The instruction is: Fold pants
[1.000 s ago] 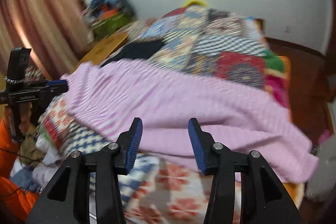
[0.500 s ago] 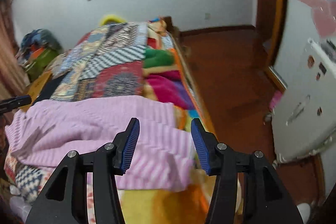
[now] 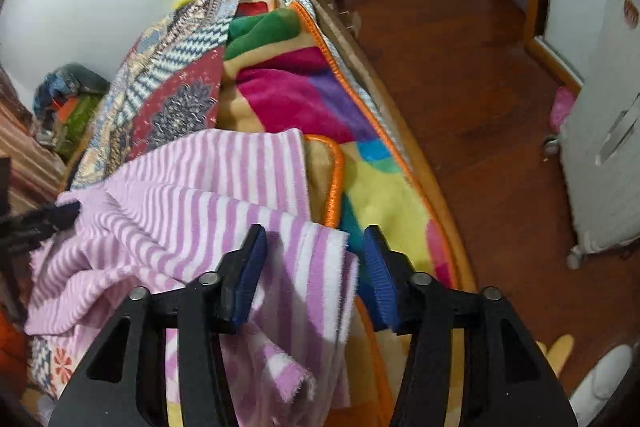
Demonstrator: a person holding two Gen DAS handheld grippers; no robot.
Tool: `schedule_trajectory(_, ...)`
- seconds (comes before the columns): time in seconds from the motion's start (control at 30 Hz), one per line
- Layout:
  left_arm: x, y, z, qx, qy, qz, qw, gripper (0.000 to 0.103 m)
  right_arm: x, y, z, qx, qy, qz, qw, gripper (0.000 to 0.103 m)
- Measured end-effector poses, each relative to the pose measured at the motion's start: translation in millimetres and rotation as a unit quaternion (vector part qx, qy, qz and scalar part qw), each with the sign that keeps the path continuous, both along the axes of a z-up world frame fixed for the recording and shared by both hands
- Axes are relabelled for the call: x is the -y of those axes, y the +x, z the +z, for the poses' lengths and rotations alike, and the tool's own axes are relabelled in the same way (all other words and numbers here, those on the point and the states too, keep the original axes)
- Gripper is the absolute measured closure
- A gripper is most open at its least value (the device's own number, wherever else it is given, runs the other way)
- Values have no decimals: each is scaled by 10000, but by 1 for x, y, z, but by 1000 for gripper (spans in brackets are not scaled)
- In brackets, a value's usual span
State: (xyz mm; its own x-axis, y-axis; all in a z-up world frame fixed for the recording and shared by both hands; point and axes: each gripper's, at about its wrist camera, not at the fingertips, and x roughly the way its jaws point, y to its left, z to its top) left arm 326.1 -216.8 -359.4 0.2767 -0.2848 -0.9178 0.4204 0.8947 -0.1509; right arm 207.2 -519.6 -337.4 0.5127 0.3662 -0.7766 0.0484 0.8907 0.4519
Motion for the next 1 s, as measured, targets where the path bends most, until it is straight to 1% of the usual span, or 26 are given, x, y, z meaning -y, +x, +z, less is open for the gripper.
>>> schedule_trajectory(0.03, 0, 1, -1, -9, 9, 14, 10000, 45, 0, 0, -1, 3, 53, 6, 10000, 76)
schedule_trajectory(0.07, -1, 0, 0, -5, 10, 23, 10000, 45, -2, -2, 1, 88, 40, 12, 10000, 82)
schedule_trajectory(0.17, -1, -2, 2, 56, 43, 10, 10000, 45, -9, -4, 10, 341, -128, 71, 9993, 88)
schedule_trajectory(0.2, 0, -4, 2, 73, 66, -5, 10000, 45, -10, -7, 17, 482, -182, 79, 9986, 90)
schedule_trajectory(0.27, 0, -6, 3, 93, 102, -18, 9999, 45, -12, -8, 27, 713, -281, 64, 9970, 91)
schedule_trajectory(0.43, 1, -7, 4, 151, 123, -45, 9998, 44, -13, -1, 67, 1436, -461, -2, 9886, 91)
schedule_trajectory(0.53, 0, -7, 3, 141, 108, -11, 9998, 44, -16, 14, 84, 1727, -522, 5, 9836, 91)
schedule_trajectory(0.6, -1, -6, 3, 124, 78, 16, 9999, 44, -17, 24, 86, 1824, -598, -41, 9814, 91)
schedule_trajectory(0.67, -2, -6, 3, 114, 54, 38, 9999, 44, -17, 40, 79, 1721, -600, -56, 9832, 91)
schedule_trajectory(0.73, -3, -6, 4, 120, 32, 47, 9999, 44, -15, 50, 65, 1506, -595, -108, 9867, 89)
schedule_trajectory(0.77, -3, -6, 4, 130, 30, 49, 9999, 44, -14, 56, 55, 1313, -633, -138, 9892, 86)
schedule_trajectory(0.8, -3, -6, 6, 153, 37, 51, 9999, 44, -14, 61, 45, 1098, -683, -165, 9915, 86)
schedule_trajectory(0.9, -2, -11, 17, 264, 9, 2, 9997, 44, -12, 61, 28, 607, -714, -155, 9955, 83)
schedule_trajectory(0.93, -3, -13, 21, 293, -19, -14, 9996, 44, -12, 57, 27, 552, -726, -145, 9957, 82)
schedule_trajectory(1.0, -3, -19, 31, 354, -68, -44, 9993, 44, -12, 46, 31, 571, -752, -78, 9955, 76)
